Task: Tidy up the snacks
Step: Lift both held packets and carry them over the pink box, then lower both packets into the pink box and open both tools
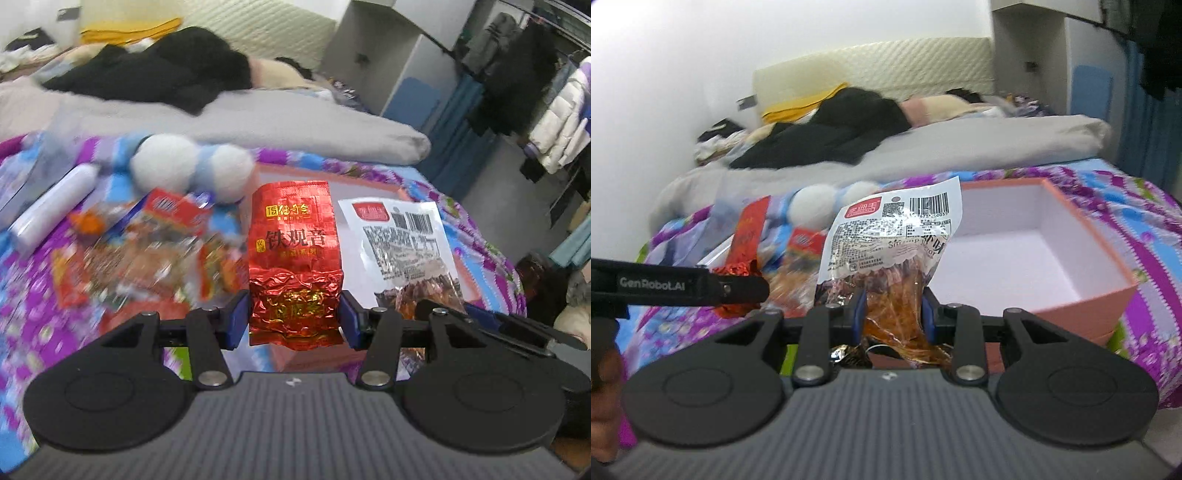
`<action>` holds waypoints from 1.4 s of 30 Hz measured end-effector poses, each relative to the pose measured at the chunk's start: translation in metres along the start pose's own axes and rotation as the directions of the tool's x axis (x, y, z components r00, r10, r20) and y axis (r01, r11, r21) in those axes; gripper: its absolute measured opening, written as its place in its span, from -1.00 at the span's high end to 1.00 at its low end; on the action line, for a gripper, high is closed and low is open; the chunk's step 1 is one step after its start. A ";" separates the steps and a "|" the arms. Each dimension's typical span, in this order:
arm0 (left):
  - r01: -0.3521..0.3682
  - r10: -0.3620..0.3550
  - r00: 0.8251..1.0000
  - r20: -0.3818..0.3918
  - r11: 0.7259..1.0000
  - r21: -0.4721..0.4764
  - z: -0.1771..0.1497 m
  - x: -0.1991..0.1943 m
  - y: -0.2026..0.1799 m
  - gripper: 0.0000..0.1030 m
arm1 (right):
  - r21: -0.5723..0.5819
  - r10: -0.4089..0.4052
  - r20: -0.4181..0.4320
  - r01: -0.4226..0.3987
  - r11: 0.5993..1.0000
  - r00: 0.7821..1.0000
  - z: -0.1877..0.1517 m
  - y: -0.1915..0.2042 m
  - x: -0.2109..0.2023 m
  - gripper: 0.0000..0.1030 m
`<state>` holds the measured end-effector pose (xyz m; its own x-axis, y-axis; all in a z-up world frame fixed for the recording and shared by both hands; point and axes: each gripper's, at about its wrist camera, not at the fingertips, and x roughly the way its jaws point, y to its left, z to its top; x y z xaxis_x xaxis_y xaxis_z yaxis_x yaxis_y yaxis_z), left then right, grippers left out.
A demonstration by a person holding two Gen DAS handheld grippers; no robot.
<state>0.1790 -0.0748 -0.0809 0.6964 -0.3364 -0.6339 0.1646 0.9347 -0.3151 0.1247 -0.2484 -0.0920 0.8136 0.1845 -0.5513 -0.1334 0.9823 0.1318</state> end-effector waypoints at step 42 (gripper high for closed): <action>0.094 -0.079 0.974 -0.214 0.994 0.061 0.080 0.210 -0.035 -0.41 | 0.129 -0.128 -0.205 0.156 0.979 0.970 0.023 -0.125 0.162 -0.06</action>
<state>0.3757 -0.1691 -0.1464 0.5154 -0.4261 -0.7435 0.2716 0.9041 -0.3298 0.2860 -0.3417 -0.1782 0.6904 0.0602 -0.7209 0.0694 0.9864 0.1488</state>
